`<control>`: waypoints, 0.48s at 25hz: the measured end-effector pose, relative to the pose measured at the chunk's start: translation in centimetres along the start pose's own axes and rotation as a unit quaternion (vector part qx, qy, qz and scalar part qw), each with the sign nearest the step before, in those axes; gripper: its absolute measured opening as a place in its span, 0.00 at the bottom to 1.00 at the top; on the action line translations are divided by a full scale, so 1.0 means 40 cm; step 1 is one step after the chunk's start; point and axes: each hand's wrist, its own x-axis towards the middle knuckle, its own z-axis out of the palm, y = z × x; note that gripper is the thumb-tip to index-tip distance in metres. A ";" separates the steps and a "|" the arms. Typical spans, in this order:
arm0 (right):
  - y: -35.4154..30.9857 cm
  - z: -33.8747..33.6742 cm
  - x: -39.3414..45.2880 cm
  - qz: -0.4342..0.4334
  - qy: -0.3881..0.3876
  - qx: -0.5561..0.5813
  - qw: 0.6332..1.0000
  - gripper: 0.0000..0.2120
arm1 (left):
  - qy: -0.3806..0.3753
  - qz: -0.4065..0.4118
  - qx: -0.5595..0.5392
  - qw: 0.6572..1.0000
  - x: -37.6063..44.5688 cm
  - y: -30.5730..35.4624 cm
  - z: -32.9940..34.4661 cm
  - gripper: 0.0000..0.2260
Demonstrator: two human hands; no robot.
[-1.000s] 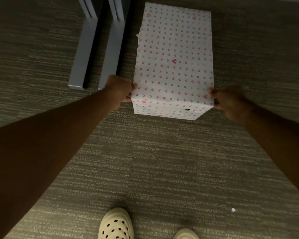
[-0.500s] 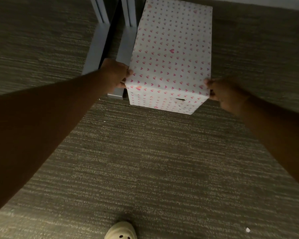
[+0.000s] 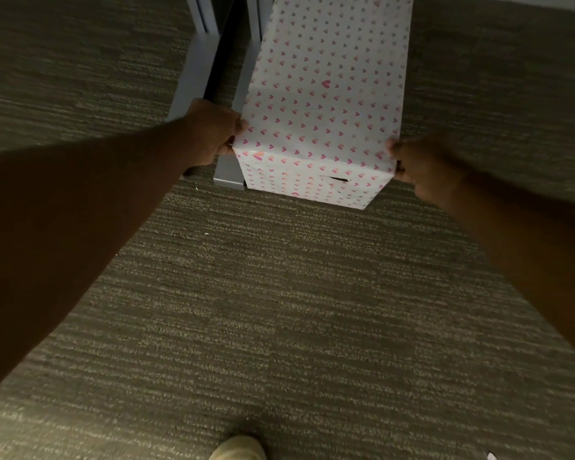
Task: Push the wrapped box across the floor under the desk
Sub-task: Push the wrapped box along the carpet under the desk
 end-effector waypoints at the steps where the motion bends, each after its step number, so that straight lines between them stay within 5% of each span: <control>1: 0.000 0.003 0.000 0.002 -0.002 0.001 1.000 0.12 | 0.000 -0.003 0.000 1.000 0.003 0.000 -0.002 0.14; 9: 0.008 -0.009 -0.011 0.002 -0.039 0.007 0.999 0.13 | -0.019 -0.020 0.002 1.000 -0.002 -0.007 -0.019 0.07; 12: 0.006 -0.013 -0.009 0.002 -0.043 0.008 0.999 0.07 | -0.030 -0.028 -0.019 0.999 -0.015 -0.013 -0.022 0.08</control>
